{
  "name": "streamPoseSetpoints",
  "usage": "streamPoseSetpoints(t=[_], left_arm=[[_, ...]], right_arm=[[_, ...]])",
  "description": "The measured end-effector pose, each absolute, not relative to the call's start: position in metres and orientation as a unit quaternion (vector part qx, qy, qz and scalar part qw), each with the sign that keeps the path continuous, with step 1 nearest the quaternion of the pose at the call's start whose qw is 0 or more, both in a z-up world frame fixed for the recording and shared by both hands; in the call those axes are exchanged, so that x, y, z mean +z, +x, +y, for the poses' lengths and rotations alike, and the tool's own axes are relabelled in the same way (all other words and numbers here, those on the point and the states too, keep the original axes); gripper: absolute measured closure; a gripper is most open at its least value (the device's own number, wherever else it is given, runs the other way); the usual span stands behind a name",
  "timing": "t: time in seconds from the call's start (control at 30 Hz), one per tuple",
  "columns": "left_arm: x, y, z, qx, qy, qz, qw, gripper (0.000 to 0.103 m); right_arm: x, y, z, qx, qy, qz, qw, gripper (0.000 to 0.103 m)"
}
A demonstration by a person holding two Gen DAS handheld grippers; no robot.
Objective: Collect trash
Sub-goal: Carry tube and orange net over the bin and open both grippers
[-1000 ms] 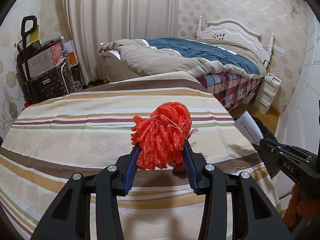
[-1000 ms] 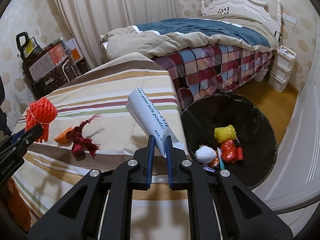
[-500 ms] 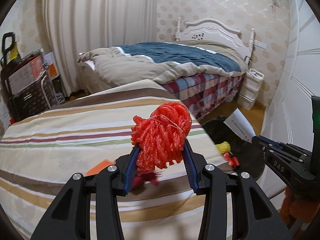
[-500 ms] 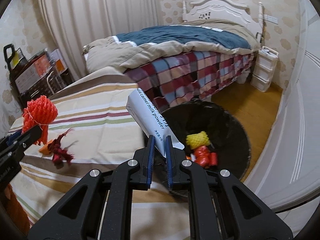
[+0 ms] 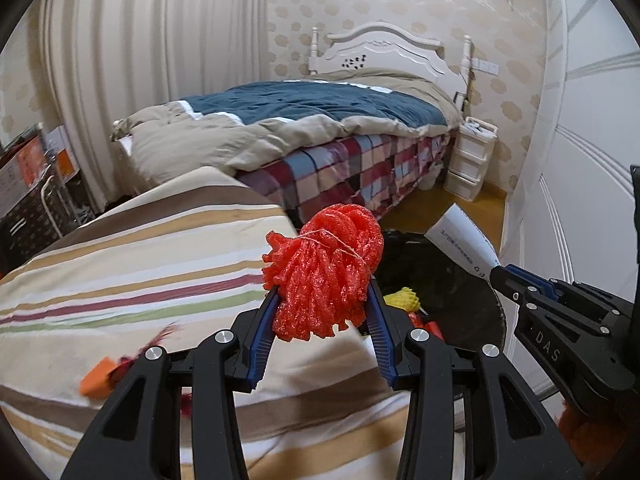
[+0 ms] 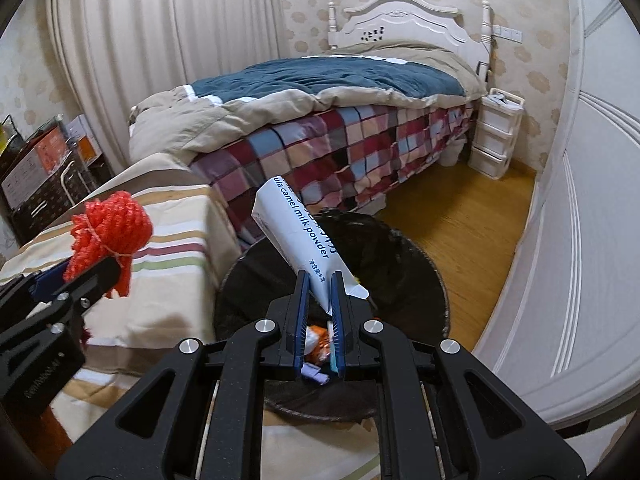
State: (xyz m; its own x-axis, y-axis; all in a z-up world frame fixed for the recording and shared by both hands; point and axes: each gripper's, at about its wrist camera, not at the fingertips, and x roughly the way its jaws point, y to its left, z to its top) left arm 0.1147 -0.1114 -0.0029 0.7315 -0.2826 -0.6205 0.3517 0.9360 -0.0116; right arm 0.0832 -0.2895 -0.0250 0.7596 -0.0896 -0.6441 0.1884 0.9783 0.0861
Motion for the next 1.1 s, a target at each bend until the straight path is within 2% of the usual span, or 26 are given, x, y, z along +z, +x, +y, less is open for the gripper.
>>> streamPoseSetpoints(t=[0.5,0.63,0.77,0.83,0.97,1.1], left_arm=[[-0.035,0.155,-0.168,-0.173,0.087,0.351,0.916,0.059],[-0.039,0.158,-0.174,-0.177,0.090,0.360,0.911,0.052],[-0.041,0.157,-0.175,-0.169,0.093,0.361,0.912,0.032],[-0.042,0.157,-0.172,-0.165,0.091,0.363,0.912,0.030],[-0.040,0.155,-0.166,-0.160,0.086,0.364,0.914,0.023],[-0.038,0.150,-0.159,-0.149,0.092,0.360,0.916,0.021]], right_arm=[[-0.053,0.109,-0.330,-0.100,0.102,0.355,0.924,0.091],[-0.059,0.112,-0.337,-0.103,0.108,0.358,0.922,0.090],[-0.060,0.111,-0.341,-0.116,0.107,0.353,0.922,0.068],[-0.060,0.109,-0.342,-0.120,0.106,0.351,0.922,0.065],[-0.058,0.104,-0.343,-0.133,0.102,0.347,0.923,0.048],[-0.056,0.100,-0.339,-0.140,0.090,0.346,0.923,0.037]])
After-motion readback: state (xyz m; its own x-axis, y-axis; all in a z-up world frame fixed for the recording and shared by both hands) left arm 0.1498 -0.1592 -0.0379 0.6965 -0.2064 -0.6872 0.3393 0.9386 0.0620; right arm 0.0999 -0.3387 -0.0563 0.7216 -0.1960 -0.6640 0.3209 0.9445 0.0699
